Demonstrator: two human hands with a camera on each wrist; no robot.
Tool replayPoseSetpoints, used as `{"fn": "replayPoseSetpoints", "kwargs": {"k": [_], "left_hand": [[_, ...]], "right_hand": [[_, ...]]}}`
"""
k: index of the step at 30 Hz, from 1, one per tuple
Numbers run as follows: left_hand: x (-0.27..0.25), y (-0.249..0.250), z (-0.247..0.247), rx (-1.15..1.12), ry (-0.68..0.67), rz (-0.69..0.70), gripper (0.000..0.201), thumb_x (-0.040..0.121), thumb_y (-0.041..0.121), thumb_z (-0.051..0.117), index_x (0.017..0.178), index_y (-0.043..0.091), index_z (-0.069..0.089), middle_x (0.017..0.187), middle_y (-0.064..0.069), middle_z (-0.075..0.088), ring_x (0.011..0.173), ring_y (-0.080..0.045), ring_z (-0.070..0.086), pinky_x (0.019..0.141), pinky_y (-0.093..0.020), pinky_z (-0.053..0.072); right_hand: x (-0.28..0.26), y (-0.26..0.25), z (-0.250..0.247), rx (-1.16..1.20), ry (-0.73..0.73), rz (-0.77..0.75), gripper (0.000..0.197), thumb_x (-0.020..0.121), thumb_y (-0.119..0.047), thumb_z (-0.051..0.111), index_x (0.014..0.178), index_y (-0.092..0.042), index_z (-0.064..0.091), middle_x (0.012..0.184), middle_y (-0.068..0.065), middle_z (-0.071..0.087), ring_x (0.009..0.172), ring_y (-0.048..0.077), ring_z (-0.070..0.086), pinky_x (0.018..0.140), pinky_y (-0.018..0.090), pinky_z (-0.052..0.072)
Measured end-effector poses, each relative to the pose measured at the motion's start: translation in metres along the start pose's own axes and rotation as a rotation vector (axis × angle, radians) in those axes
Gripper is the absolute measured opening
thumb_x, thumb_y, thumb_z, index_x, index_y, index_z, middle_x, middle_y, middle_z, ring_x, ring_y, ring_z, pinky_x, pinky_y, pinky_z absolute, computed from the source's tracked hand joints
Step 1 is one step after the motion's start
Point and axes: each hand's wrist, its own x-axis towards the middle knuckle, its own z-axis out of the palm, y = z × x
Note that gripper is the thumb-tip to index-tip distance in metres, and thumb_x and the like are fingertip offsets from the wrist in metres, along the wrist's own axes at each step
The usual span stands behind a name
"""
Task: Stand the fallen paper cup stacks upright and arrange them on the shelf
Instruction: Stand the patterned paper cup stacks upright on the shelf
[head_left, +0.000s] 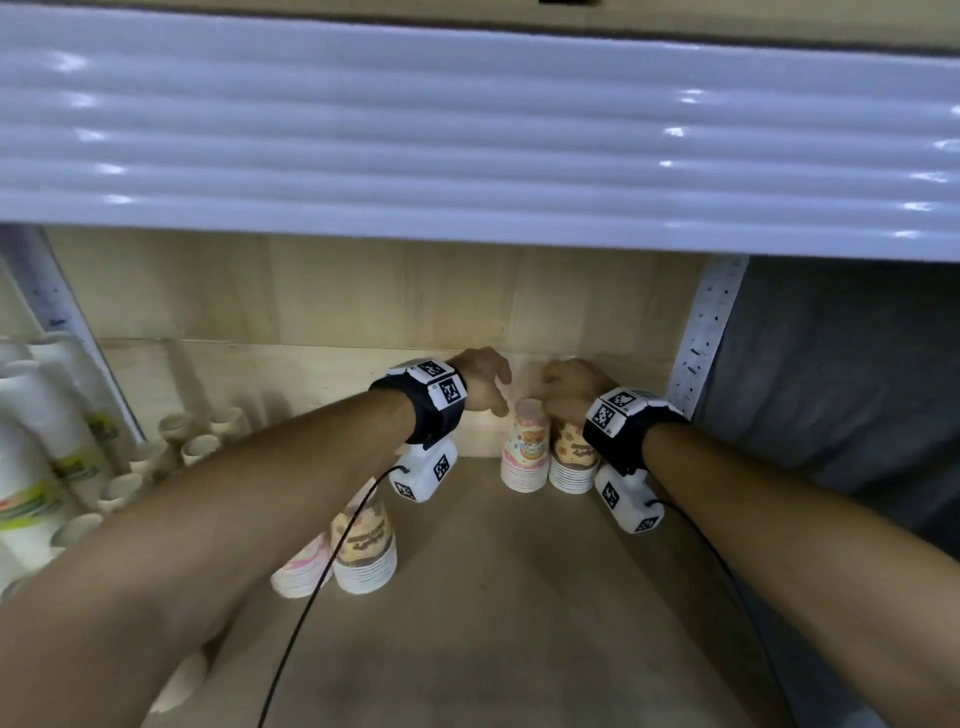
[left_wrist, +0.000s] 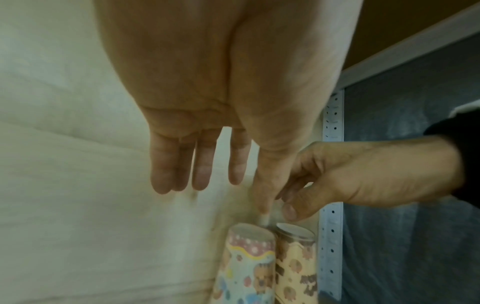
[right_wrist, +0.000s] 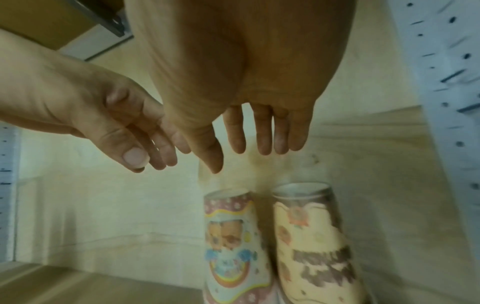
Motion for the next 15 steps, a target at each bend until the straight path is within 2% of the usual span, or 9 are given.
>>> {"fn": "replayPoseSetpoints", "kwargs": {"k": [1, 4, 7, 10, 13, 15], "left_hand": [[-0.007, -0.006, -0.006, 0.006, 0.006, -0.018, 0.053, 0.083, 0.026, 0.076, 0.132, 0.021, 0.056, 0.132, -0.002, 0.051, 0.115, -0.023, 0.054, 0.081, -0.028, 0.041], [-0.031, -0.026, -0.022, 0.046, 0.016, -0.077, 0.052, 0.083, 0.028, 0.076, 0.130, 0.022, 0.057, 0.128, 0.001, 0.049, 0.117, -0.022, 0.052, 0.085, -0.028, 0.041], [-0.054, -0.052, -0.034, 0.082, 0.004, -0.164, 0.051, 0.081, 0.032, 0.077, 0.128, 0.026, 0.058, 0.125, 0.003, 0.050, 0.112, -0.020, 0.051, 0.085, -0.029, 0.041], [-0.076, -0.076, -0.042, 0.110, 0.023, -0.246, 0.049, 0.079, 0.033, 0.078, 0.125, 0.027, 0.060, 0.128, 0.002, 0.052, 0.106, -0.019, 0.050, 0.085, -0.030, 0.041], [-0.100, -0.097, -0.043, 0.127, 0.024, -0.313, 0.049, 0.081, 0.029, 0.077, 0.126, 0.025, 0.059, 0.123, 0.006, 0.045, 0.118, -0.020, 0.048, 0.089, -0.029, 0.040], [-0.113, -0.107, -0.041, 0.133, 0.007, -0.338, 0.049, 0.081, 0.027, 0.077, 0.127, 0.023, 0.059, 0.127, 0.004, 0.046, 0.120, -0.020, 0.049, 0.091, -0.030, 0.043]], "right_hand": [[-0.004, -0.010, -0.002, 0.026, 0.001, -0.013, 0.060, 0.064, -0.039, 0.068, 0.121, -0.019, 0.062, 0.127, 0.004, 0.059, 0.110, 0.024, 0.059, 0.091, 0.032, 0.050], [-0.011, -0.041, 0.003, 0.073, -0.005, -0.070, 0.054, 0.076, -0.025, 0.071, 0.128, -0.020, 0.059, 0.132, 0.002, 0.054, 0.116, 0.022, 0.056, 0.096, 0.033, 0.049], [-0.018, -0.072, 0.014, 0.056, -0.029, -0.160, 0.050, 0.079, -0.029, 0.071, 0.128, -0.023, 0.059, 0.132, -0.001, 0.053, 0.118, 0.019, 0.054, 0.090, 0.026, 0.043], [-0.028, -0.103, 0.026, 0.060, -0.113, -0.225, 0.052, 0.078, -0.034, 0.073, 0.127, -0.028, 0.059, 0.130, 0.000, 0.056, 0.115, 0.019, 0.056, 0.088, 0.026, 0.043], [-0.039, -0.128, 0.040, 0.079, -0.200, -0.282, 0.053, 0.077, -0.035, 0.076, 0.127, -0.029, 0.059, 0.127, 0.000, 0.058, 0.113, 0.019, 0.057, 0.086, 0.026, 0.042], [-0.049, -0.143, 0.048, 0.101, -0.241, -0.327, 0.054, 0.075, -0.034, 0.077, 0.126, -0.029, 0.060, 0.128, -0.001, 0.058, 0.114, 0.019, 0.057, 0.089, 0.027, 0.043]]}}
